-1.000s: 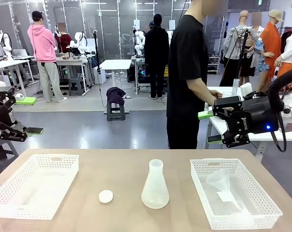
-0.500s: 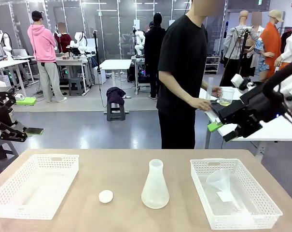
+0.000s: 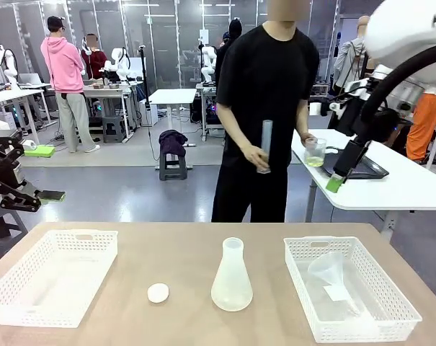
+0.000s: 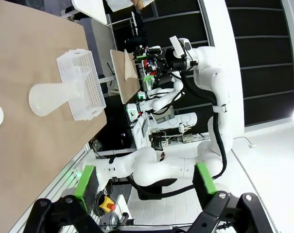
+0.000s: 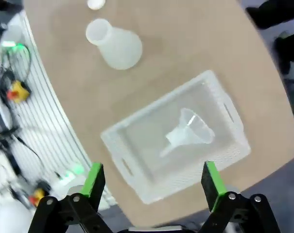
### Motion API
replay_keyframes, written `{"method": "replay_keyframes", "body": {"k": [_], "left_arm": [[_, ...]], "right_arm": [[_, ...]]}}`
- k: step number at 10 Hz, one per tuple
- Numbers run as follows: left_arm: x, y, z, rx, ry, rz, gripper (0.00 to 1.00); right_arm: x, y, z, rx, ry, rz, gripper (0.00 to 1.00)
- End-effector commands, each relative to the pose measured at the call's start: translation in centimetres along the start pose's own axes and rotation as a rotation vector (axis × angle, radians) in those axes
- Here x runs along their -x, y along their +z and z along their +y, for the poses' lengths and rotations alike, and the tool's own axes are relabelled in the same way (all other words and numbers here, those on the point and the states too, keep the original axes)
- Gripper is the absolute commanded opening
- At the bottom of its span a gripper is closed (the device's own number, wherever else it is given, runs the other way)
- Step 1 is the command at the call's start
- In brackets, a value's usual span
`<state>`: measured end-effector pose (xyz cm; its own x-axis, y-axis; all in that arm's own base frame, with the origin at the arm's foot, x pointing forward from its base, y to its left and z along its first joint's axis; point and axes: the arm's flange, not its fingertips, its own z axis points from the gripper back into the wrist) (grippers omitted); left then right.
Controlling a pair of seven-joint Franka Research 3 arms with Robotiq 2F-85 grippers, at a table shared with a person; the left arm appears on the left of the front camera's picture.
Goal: Prepare the solutions needed for the experiment.
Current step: Pick up the Plastic Funnel and insert it into the Big flask.
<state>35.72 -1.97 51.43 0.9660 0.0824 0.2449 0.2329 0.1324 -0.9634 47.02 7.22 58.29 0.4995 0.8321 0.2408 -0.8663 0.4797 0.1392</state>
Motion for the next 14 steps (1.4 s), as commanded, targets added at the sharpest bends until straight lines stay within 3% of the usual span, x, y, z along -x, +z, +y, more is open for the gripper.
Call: {"method": "replay_keyframes", "body": {"k": [1, 3, 4, 9, 14], "left_arm": [[0.1, 0.0, -0.2, 0.018, -0.008, 0.002, 1.00], [0.1, 0.0, -0.2, 0.018, -0.008, 0.002, 1.00], [0.1, 0.0, -0.2, 0.018, -0.008, 0.002, 1.00], [0.1, 0.0, -0.2, 0.018, -0.008, 0.002, 1.00], [0.1, 0.0, -0.2, 0.018, -0.008, 0.002, 1.00]], "right_arm": [[-0.6, -0.3, -1.2, 0.060, 0.437, 0.163, 1.00], [-0.2, -1.1, -1.2, 0.047, 0.539, 0.207, 1.00], [-1.3, -0.8, -0.4, 0.013, 0.304, 0.144, 1.00], [-1.3, -0.8, -0.4, 0.013, 0.304, 0.144, 1.00], [-2.7, -6.2, -3.2, -0.013, 0.570, 0.289, 1.00]]}}
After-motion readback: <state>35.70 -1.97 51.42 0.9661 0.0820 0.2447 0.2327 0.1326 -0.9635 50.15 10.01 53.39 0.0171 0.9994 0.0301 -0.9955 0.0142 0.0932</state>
